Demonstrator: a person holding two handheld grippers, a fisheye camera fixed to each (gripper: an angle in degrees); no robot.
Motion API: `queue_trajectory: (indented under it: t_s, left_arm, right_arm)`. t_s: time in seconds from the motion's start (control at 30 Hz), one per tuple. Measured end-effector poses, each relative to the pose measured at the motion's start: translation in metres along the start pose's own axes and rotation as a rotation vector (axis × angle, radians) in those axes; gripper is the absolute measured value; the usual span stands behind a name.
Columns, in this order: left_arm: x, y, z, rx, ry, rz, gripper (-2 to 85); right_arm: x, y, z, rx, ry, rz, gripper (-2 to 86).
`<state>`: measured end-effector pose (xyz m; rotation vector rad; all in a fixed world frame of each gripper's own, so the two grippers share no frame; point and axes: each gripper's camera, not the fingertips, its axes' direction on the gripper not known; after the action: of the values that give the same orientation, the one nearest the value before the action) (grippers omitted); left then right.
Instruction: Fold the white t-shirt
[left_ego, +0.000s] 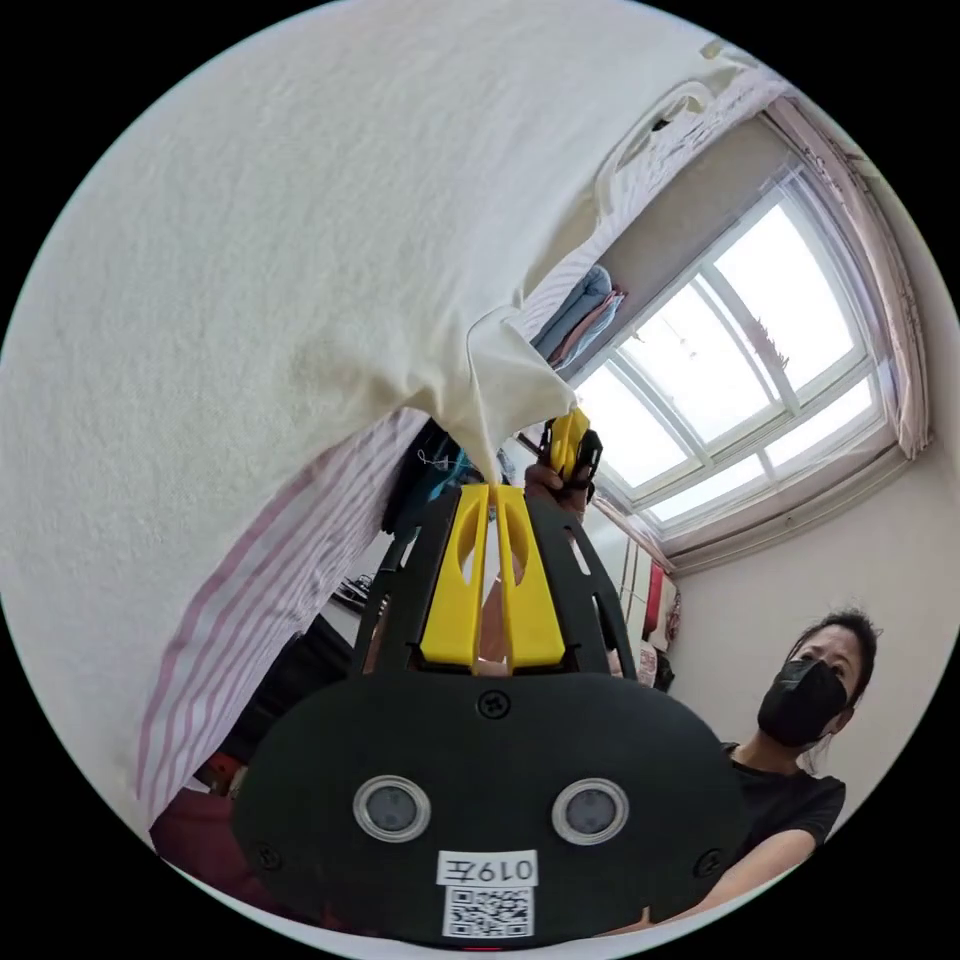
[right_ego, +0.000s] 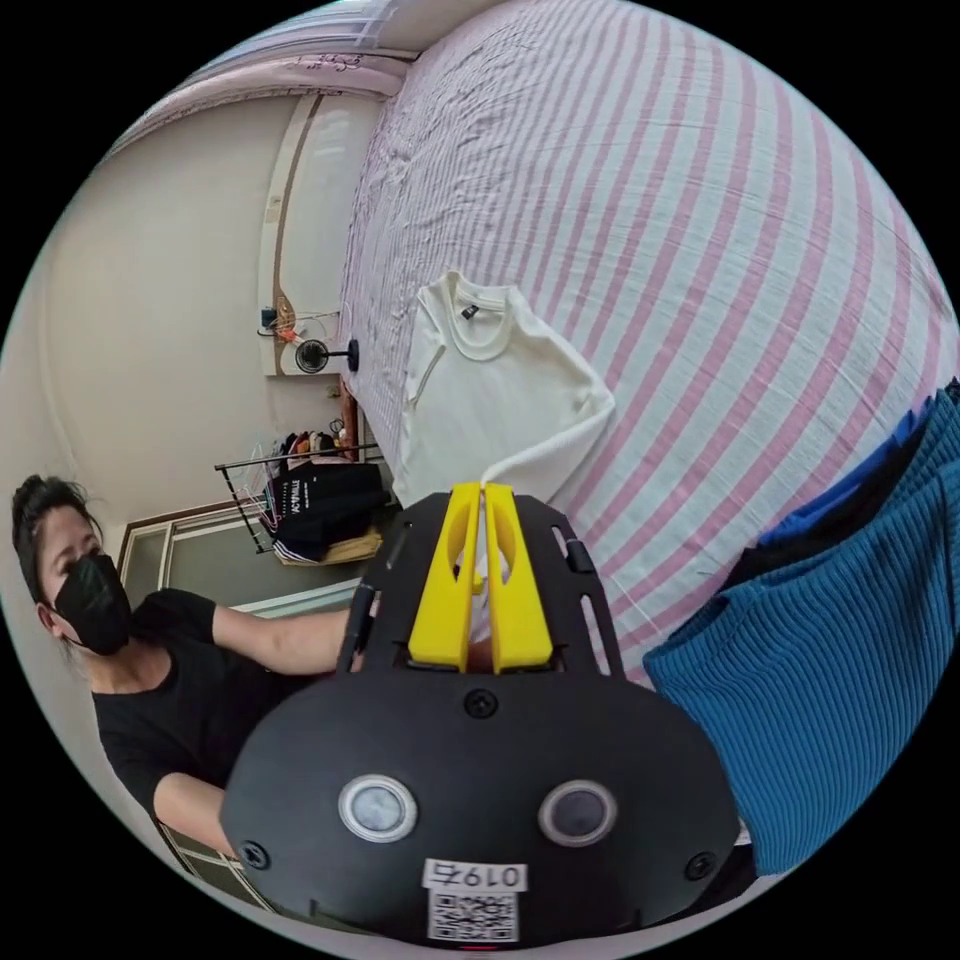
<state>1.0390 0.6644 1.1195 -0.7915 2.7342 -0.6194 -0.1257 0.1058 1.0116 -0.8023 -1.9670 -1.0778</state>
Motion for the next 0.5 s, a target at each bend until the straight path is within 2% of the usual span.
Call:
queue_trajectory:
  t_s: [0.07, 0.13, 0.2, 0.37, 0.5]
  left_arm:
    - [-0.001, -0.002, -0.01, 0.045, 0.112, -0.045, 1.5]
    - [0.002, -0.004, -0.018, 0.069, 0.148, -0.062, 1.4]
    - [0.009, -0.005, -0.024, 0.08, 0.132, -0.049, 1.4]
    - [0.046, -0.008, -0.045, 0.153, -0.061, 0.02, 1.3]
    - [0.056, -0.009, -0.055, 0.239, -0.015, -0.006, 1.1]
  right_arm:
    - [-0.008, -0.018, 0.002, 0.013, -0.045, 0.023, -0.9]
    - [-0.016, -0.042, 0.012, -0.006, -0.076, 0.067, -0.8]
    - [-0.021, -0.059, 0.023, -0.037, -0.065, 0.108, -0.7]
    - [-0.034, -0.091, 0.049, -0.081, -0.076, 0.187, -0.6]
    - [-0.045, -0.105, 0.066, -0.091, -0.058, 0.241, -0.4]
